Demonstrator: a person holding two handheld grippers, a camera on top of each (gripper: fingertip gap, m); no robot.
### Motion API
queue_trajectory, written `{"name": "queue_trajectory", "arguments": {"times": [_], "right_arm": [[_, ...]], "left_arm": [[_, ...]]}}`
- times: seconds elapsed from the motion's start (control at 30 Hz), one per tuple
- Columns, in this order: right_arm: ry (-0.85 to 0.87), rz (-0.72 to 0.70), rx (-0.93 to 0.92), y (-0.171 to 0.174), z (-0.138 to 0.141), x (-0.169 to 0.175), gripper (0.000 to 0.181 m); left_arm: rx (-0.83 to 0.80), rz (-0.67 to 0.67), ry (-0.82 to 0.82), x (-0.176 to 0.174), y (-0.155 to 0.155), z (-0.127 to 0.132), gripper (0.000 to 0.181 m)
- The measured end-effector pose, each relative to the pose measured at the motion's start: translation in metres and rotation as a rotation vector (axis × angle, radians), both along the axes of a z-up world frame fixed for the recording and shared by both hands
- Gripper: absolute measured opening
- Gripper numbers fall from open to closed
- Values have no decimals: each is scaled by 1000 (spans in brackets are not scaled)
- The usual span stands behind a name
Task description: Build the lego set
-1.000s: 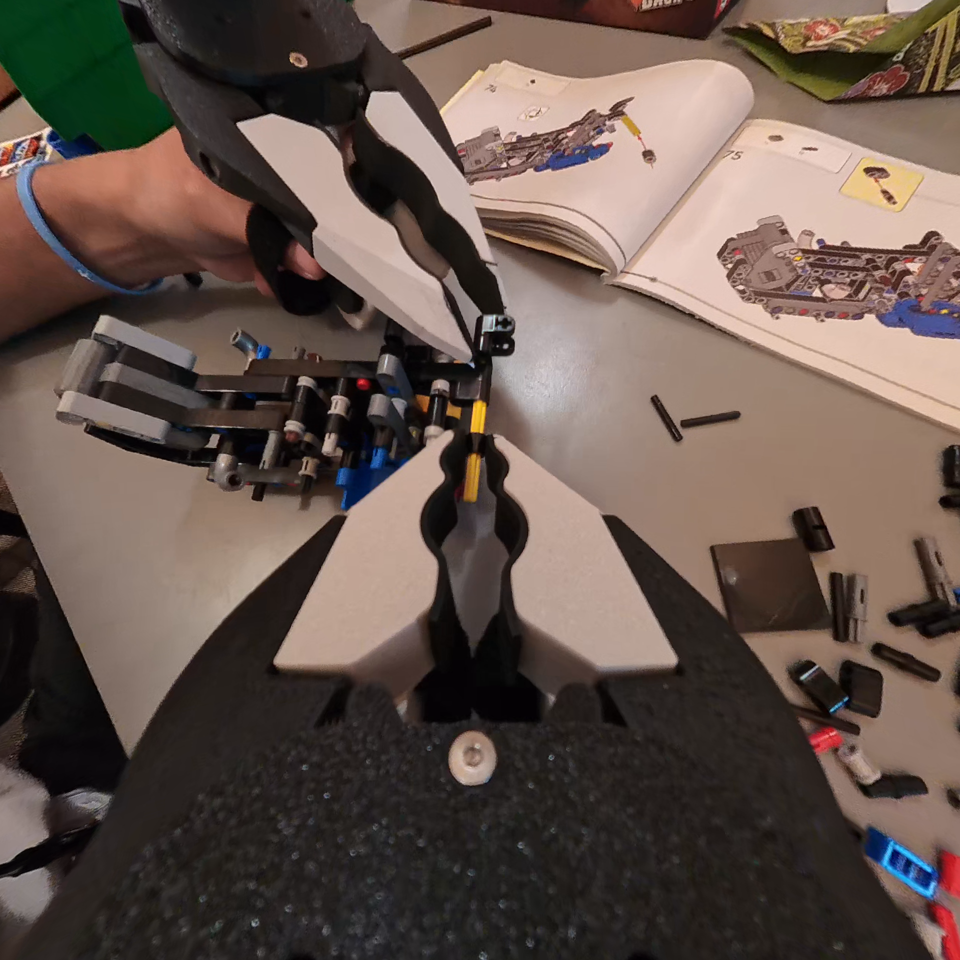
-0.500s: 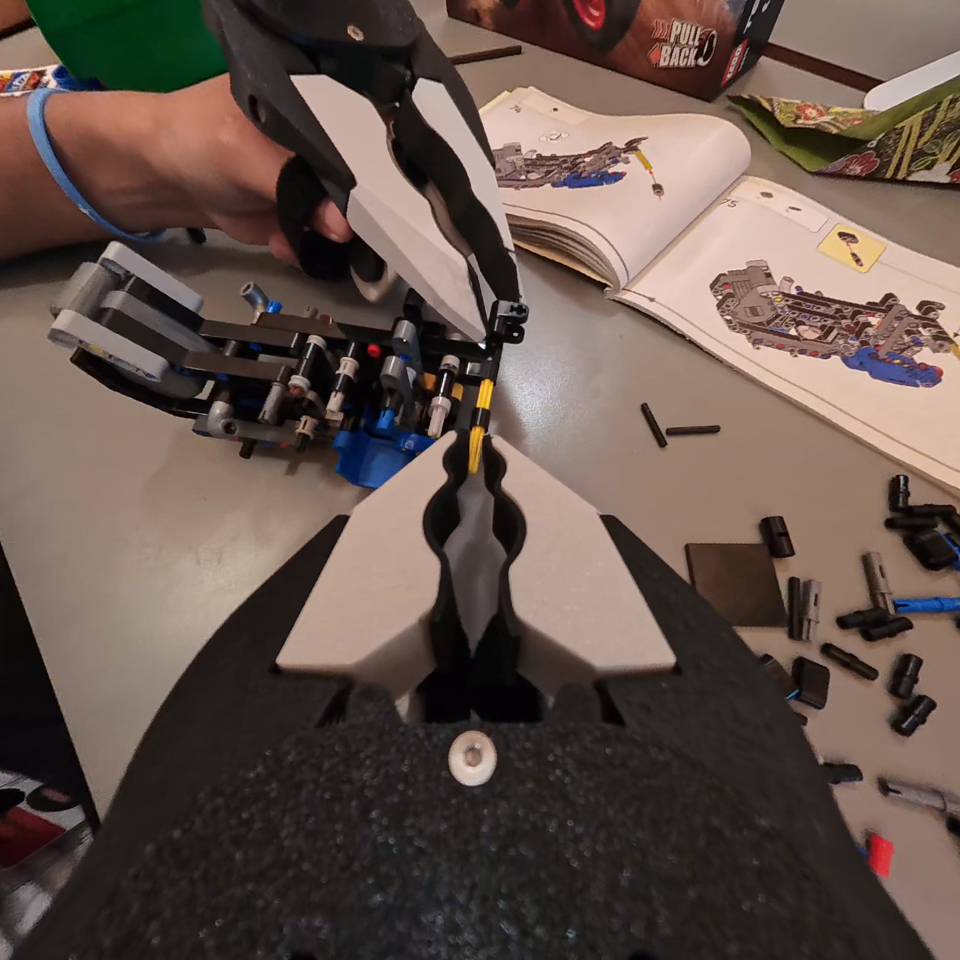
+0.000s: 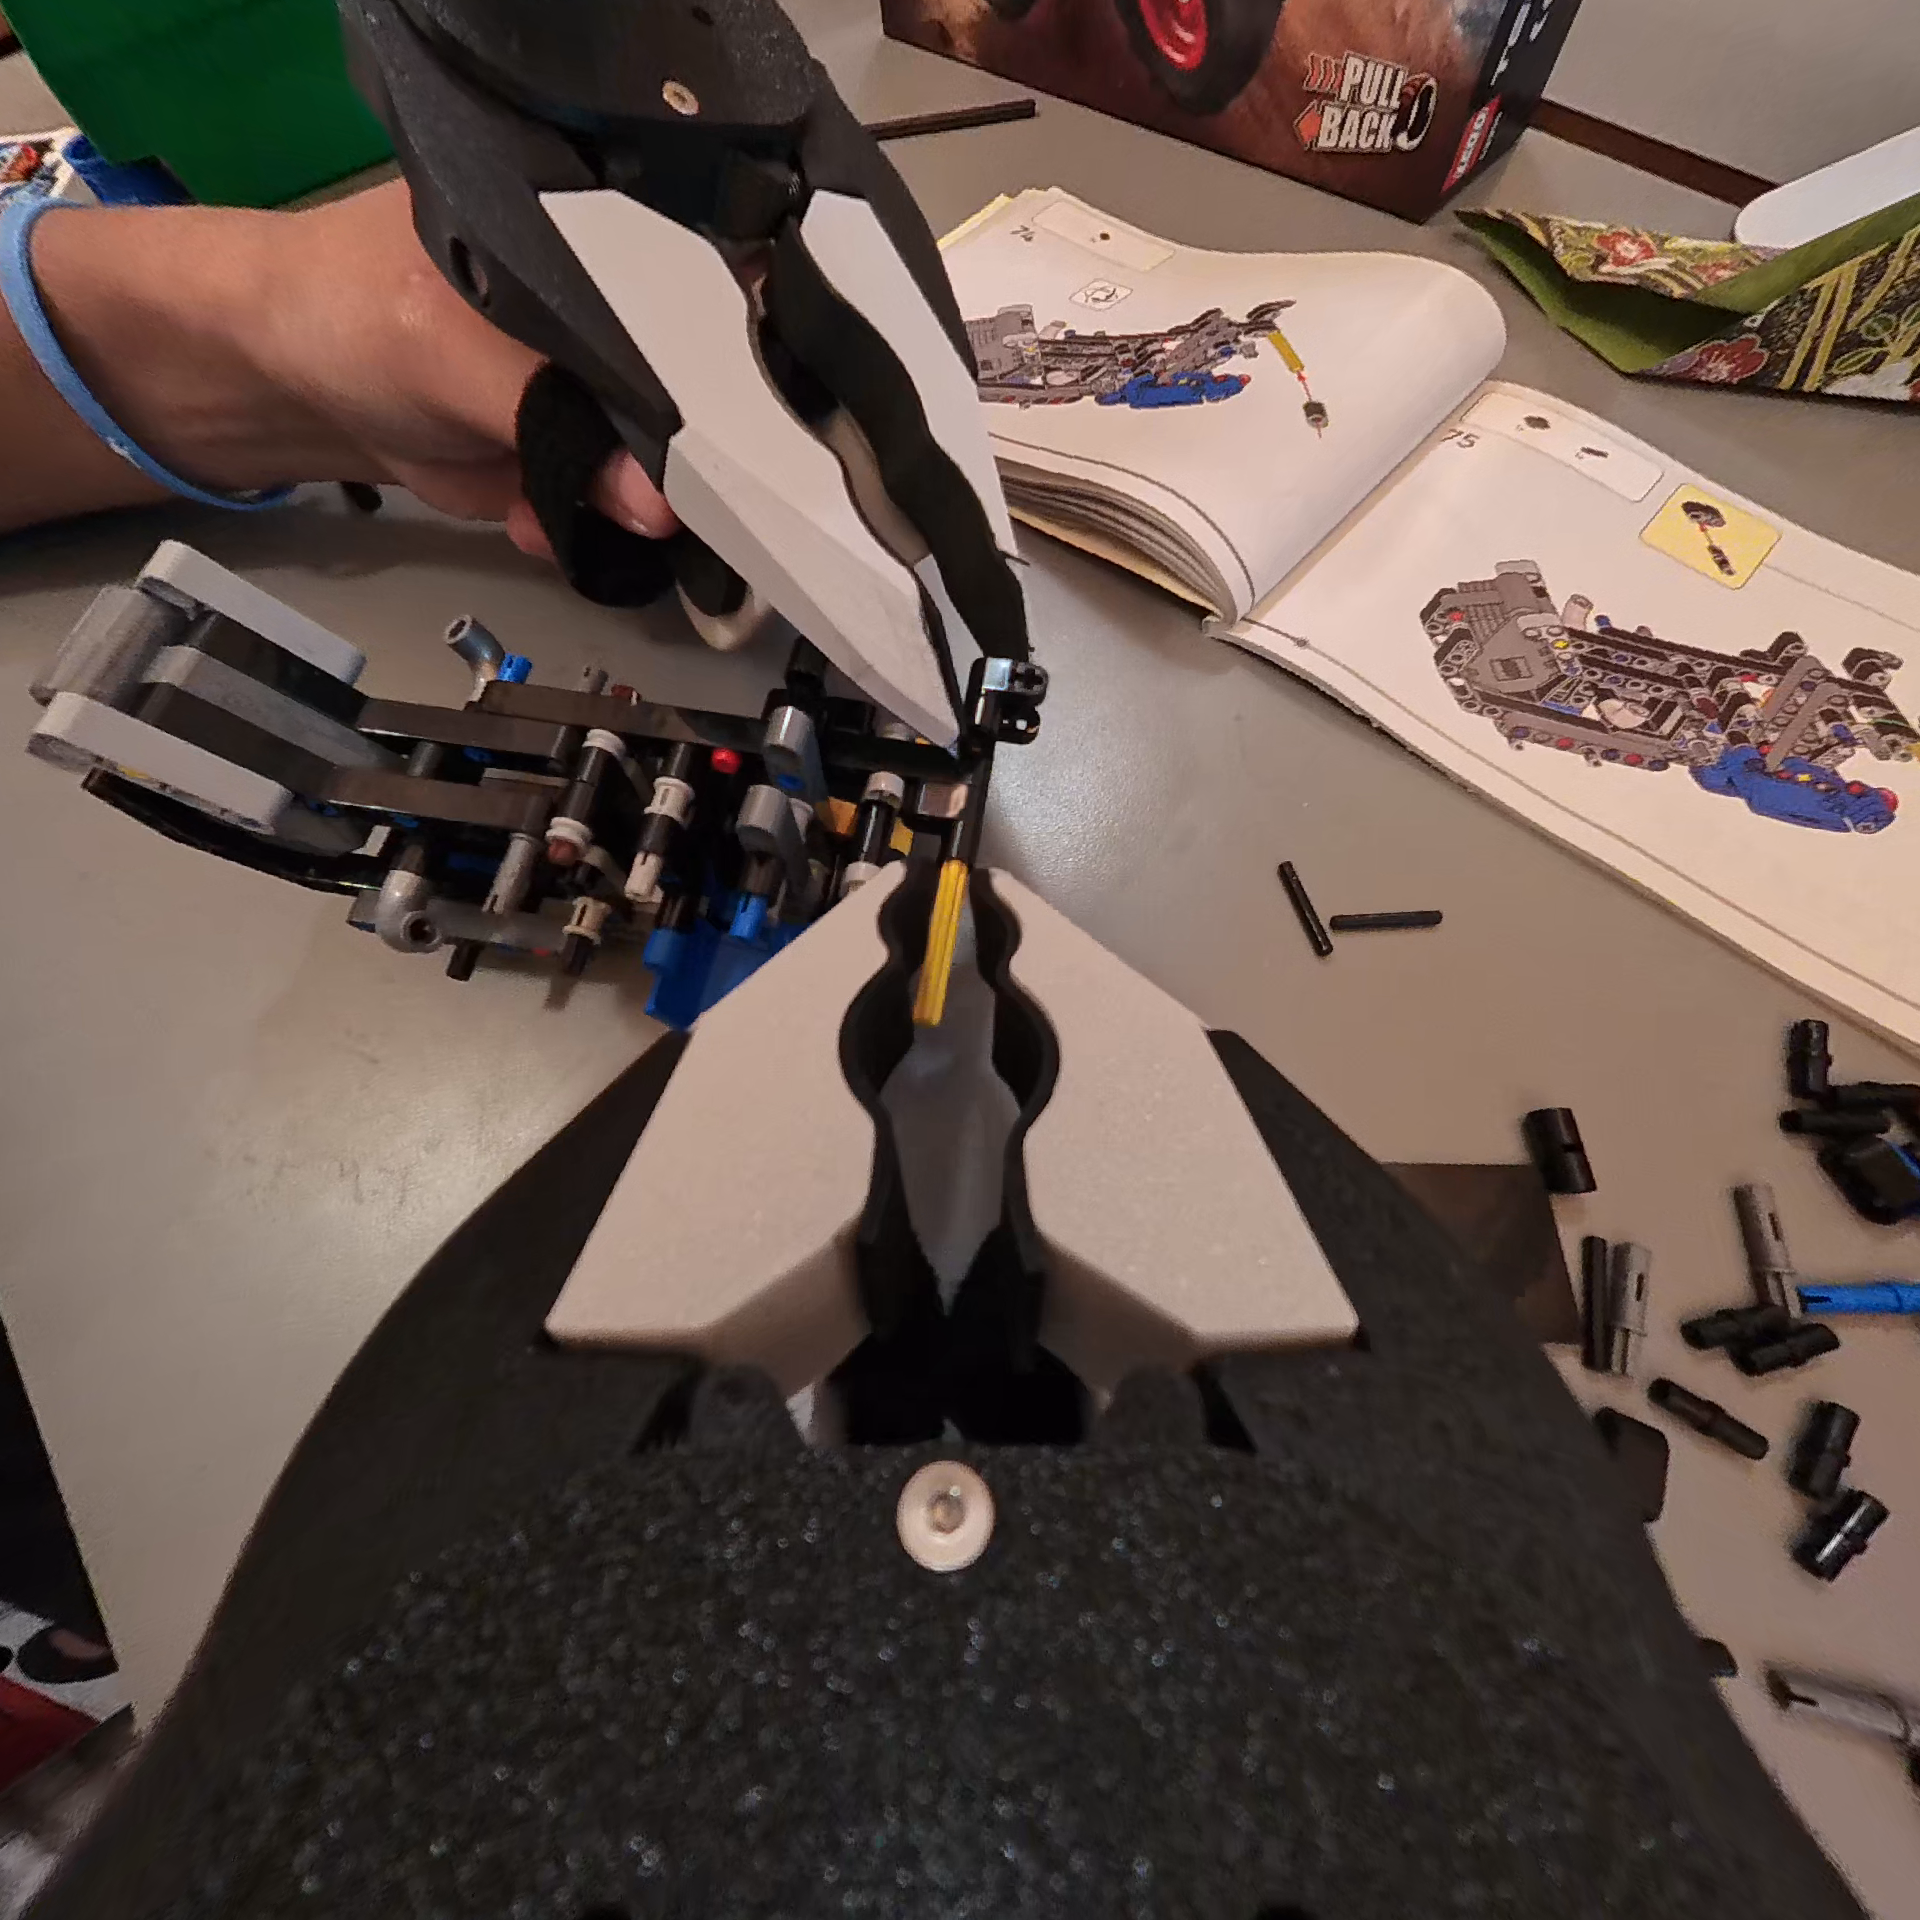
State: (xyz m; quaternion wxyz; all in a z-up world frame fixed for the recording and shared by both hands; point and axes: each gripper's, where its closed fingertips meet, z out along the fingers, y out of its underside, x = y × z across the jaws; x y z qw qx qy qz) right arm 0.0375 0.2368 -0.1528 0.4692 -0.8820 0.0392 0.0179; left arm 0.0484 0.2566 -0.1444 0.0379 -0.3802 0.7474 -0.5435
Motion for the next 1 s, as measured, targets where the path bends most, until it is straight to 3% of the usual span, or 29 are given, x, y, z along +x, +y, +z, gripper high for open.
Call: {"name": "queue_trajectory", "arguments": {"times": [0.03,0.17,0.3,0.4,0.5,0.6,0.73,1.0], "right_arm": [[6,1,13,-1,3,0,9],[-12,32,72,-11,23,11,11],[-115,109,136,-9,50,55,17],[-105,173,145,3,46,82,21],[-50,223,188,11,39,83,24],[-44,187,170,1,26,88,24],[17,121,124,-7,14,94,24],[-61,38,111,-13,22,112,24]], "left_arm": [[0,0,-1,0,0,0,15],[-58,30,-4,1,6,7,22],[-205,143,-47,7,29,27,22],[-256,278,-115,5,50,39,22],[-215,382,-139,-6,61,39,22],[-212,443,-191,-9,68,53,22],[-9,602,-217,-3,98,38,22],[42,584,-141,-4,96,25,21]]}}
